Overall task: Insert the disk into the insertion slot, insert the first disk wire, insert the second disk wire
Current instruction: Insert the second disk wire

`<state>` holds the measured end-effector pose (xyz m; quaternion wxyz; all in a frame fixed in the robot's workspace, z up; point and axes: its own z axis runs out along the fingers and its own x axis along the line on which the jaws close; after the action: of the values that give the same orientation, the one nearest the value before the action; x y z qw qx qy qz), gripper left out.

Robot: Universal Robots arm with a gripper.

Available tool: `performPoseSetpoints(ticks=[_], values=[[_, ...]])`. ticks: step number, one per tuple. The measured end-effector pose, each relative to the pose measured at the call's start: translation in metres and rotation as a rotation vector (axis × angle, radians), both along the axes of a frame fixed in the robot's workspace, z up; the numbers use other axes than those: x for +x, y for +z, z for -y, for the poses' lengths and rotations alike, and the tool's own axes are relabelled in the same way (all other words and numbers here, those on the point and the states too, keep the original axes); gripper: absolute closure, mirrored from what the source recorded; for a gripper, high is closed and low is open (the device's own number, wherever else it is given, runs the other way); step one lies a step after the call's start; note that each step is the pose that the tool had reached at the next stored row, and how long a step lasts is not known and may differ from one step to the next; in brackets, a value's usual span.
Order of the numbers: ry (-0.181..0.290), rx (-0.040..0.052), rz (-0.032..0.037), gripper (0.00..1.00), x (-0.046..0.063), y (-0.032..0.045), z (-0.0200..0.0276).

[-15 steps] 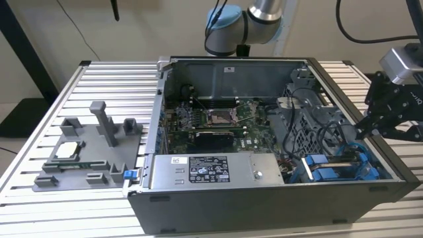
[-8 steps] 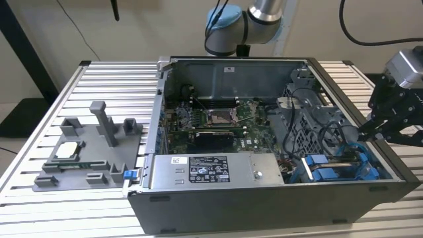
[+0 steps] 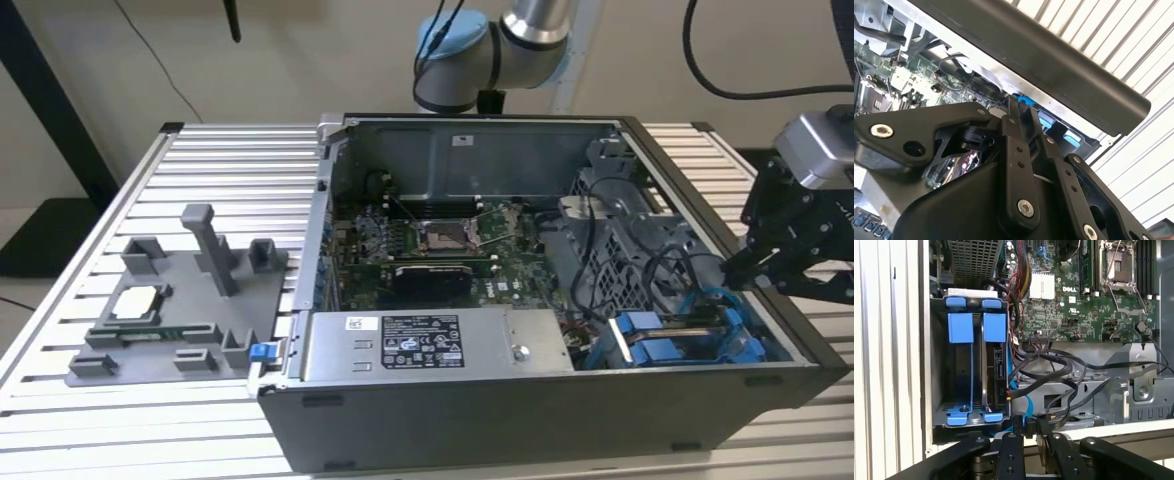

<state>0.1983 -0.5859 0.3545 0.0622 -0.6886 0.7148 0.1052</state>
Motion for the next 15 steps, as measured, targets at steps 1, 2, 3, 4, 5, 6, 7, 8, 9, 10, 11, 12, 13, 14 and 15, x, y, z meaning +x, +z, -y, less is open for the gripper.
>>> performPoseSetpoints(ticks=[1,2,3,4,5,6,7,8,9,10,11,12,13,14,15], values=[[0.000,0.0000,0.0008,0.00,0.0000,0.0000,0.0000],[0.000,0.0000,0.0012,0.00,0.0000,0.0000,0.0000],[0.000,-0.0001,0.0015,0.00,0.0000,0.0000,0.0000],[0.000,0.0000,0.0017,0.00,0.0000,0.0000,0.0000],[0.000,0.0001,0.0018,0.00,0.0000,-0.0001,0.0000],[0.000,0.0001,0.0018,1.00,0.0000,-0.0001,0.0000],[0.000,0.0001,0.0019,1.00,-0.0001,-0.0001,0.0000],[0.000,0.0001,0.0019,1.00,0.0000,-0.0001,0.0000],[0.000,0.0001,0.0019,1.00,0.0000,-0.0001,0.0000],[0.000,0.0001,0.0019,1.00,0.0000,-0.0001,0.0000],[0.000,0.0001,0.0019,1.00,0.0000,-0.0001,0.0000],[0.000,0.0002,0.0019,1.00,0.0000,0.0002,0.0000],[0.000,0.0002,0.0019,1.00,0.0000,0.0006,0.0000],[0.000,0.0004,0.0019,1.00,0.0000,0.0010,0.0003],[0.000,0.0004,0.0019,1.00,0.0000,0.0011,0.0009]])
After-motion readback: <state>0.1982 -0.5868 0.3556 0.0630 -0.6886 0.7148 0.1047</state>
